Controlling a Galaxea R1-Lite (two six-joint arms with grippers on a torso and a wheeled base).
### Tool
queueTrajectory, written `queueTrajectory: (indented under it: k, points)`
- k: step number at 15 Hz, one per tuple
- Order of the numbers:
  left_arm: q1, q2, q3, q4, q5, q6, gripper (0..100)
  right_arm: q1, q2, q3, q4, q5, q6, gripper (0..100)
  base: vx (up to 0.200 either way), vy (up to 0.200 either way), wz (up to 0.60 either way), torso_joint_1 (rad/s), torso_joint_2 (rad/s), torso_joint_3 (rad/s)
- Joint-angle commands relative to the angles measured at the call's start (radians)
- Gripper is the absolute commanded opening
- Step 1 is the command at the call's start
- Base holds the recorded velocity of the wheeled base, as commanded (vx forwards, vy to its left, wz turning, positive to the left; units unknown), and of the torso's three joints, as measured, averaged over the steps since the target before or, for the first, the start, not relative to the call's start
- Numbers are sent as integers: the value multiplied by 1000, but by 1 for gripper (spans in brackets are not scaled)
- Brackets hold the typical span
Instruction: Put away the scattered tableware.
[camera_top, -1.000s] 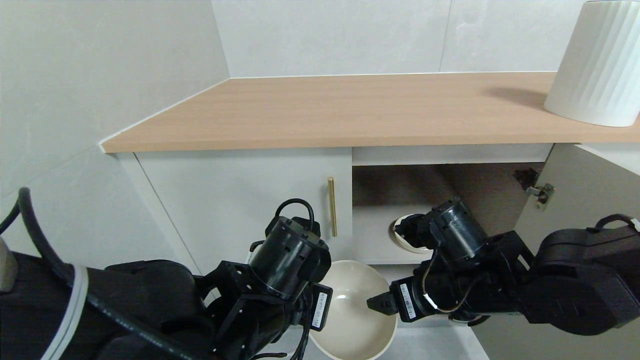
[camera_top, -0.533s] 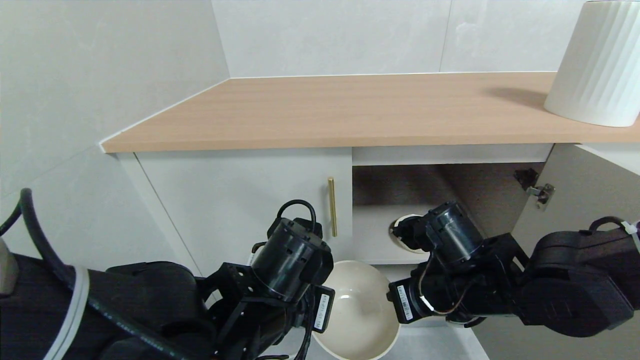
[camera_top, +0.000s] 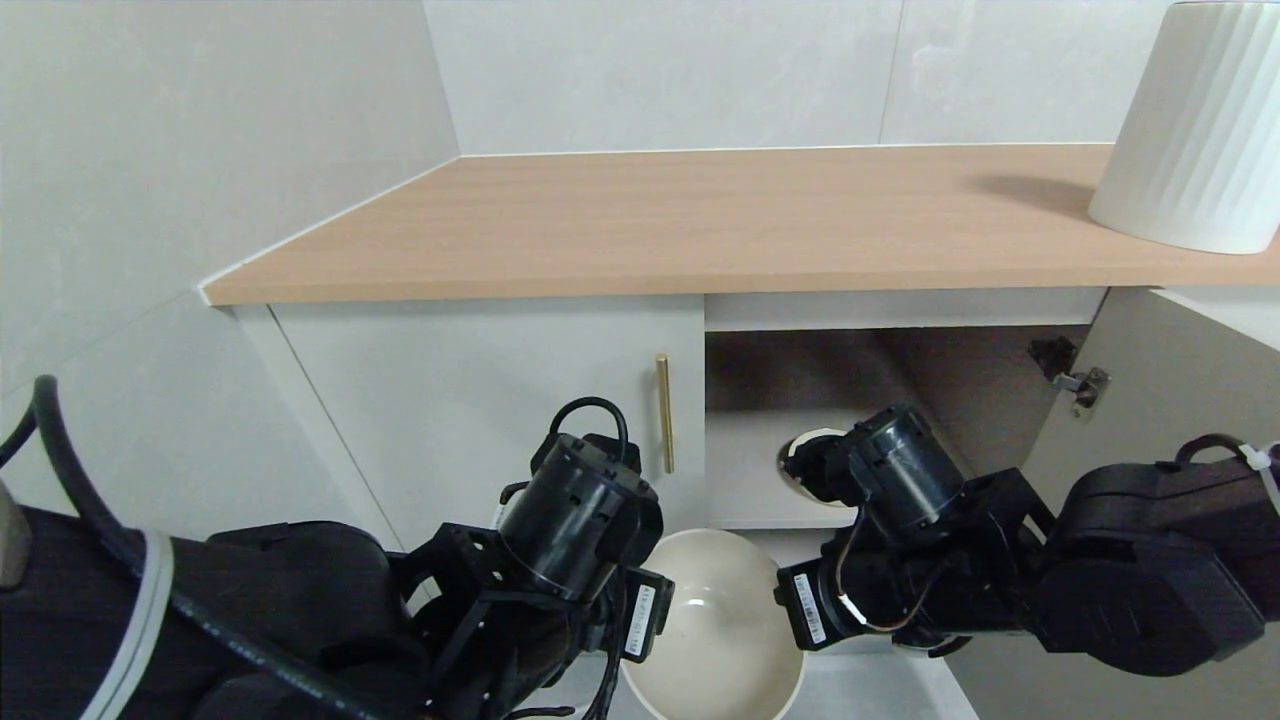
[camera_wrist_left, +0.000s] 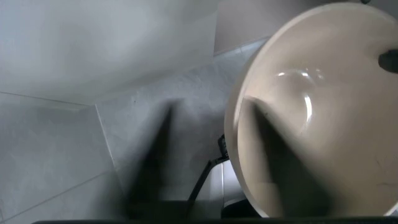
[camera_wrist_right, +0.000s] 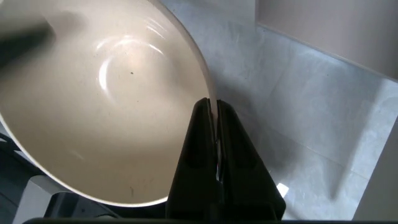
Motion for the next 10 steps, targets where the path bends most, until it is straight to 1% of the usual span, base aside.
queueTrajectory:
  k: [1,2,3,5,8,9,10]
  points:
    - [0,-12,-1,-8,5,-1,100,-1,5,0,-3,1,5,0,0,0,0,0,0,0]
    - [0,-10,1,-13,10,-1,100,-6,11,0,-3,1,17,0,0,0,0,0,0,0]
    - [4,-12,1,-13,17,-2,100,-32,33,-5,-3,-1,54,0,0,0,0,0,0,0]
    - [15,-21,-2,-16,20,-19,100,-109,76,-29,-14,-2,114,0,0,0,0,0,0,0]
    - [37,-30,-2,-16,20,-21,100,-210,163,-86,-63,-28,237,0,0,0,0,0,0,0]
    - [40,-32,-2,-16,20,-21,100,-265,214,-123,-87,-59,271,0,0,0,0,0,0,0]
    - [44,-32,-2,-16,20,-21,100,-310,251,-155,-100,-117,291,0,0,0,0,0,0,0]
